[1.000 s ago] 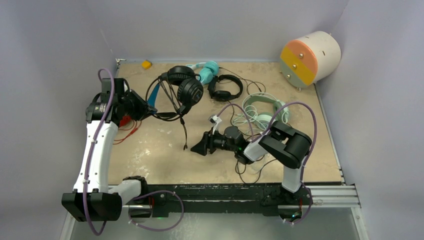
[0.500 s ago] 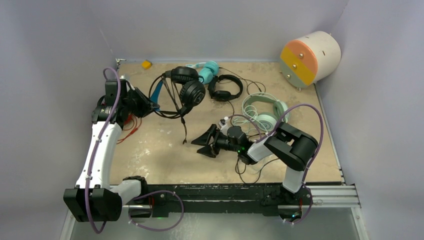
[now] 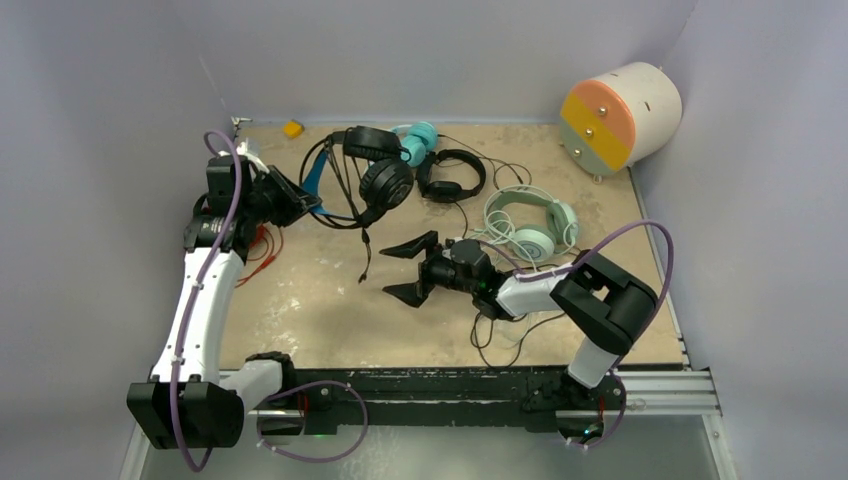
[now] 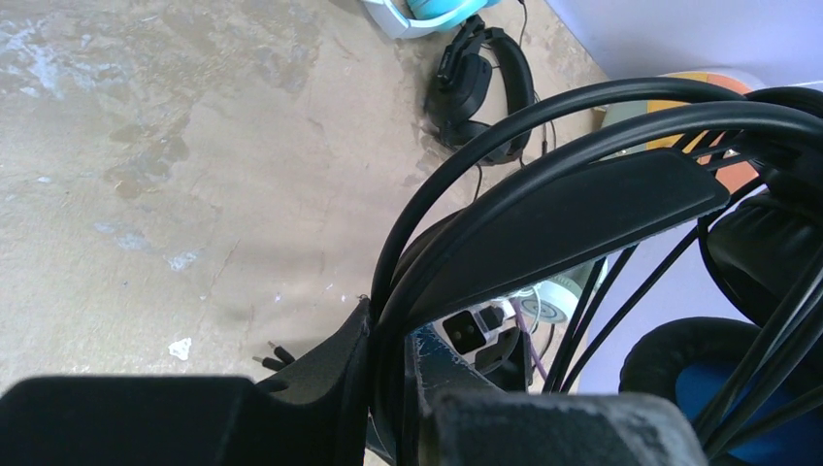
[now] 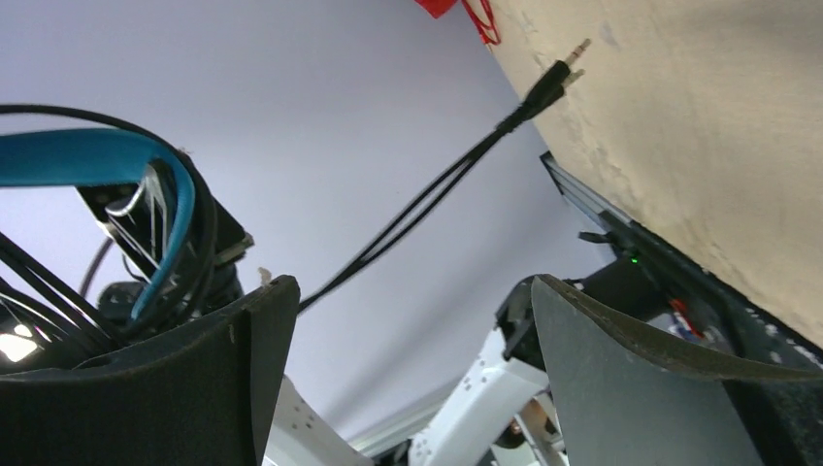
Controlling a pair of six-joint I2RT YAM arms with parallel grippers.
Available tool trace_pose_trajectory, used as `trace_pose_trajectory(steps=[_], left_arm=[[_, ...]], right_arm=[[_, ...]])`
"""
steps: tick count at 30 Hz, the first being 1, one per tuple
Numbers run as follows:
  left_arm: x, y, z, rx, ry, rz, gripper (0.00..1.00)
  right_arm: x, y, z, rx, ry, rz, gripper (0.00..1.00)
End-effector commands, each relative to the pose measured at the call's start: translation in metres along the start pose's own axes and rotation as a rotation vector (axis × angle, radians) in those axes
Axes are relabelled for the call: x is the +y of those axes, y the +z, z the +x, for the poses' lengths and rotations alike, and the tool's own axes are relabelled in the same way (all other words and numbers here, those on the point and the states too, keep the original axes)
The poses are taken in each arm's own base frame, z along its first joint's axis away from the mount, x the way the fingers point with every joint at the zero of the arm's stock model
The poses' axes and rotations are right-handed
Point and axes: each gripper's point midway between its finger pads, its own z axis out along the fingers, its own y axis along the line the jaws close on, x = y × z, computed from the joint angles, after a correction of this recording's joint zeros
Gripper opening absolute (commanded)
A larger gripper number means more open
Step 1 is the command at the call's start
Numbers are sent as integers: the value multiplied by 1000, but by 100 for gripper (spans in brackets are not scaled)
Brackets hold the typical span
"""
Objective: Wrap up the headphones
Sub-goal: Wrap the headphones cable around the headphones.
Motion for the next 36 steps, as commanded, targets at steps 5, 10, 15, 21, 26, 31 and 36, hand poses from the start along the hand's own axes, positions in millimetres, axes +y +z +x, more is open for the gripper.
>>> trace_pose_trajectory(steps=[5,10,15,21,26,31,36], left_arm=[[-36,-9,-12,-51,33,162,0],[-40,-11,-14,-57,37,174,0],[-40,-11,-15,-59,41,174,0],[-44,-13,-14,-53,37,189,0],[-46,-15,-16,-61,43,191,0],[-49,-20,-15,-55,53,197,0],[-52,-30,-14,-64,61,198,0]], right_arm=[[41,19,9,-35,126,-48,91],[45,31,18,-14,118,-17,91],[34,33,23,-13,125,6,86],[30,44,20,-23,104,21,79],[20,55,13,-51,93,54,73],[9,61,-1,-86,81,48,57],[4,64,-5,-89,61,44,25]])
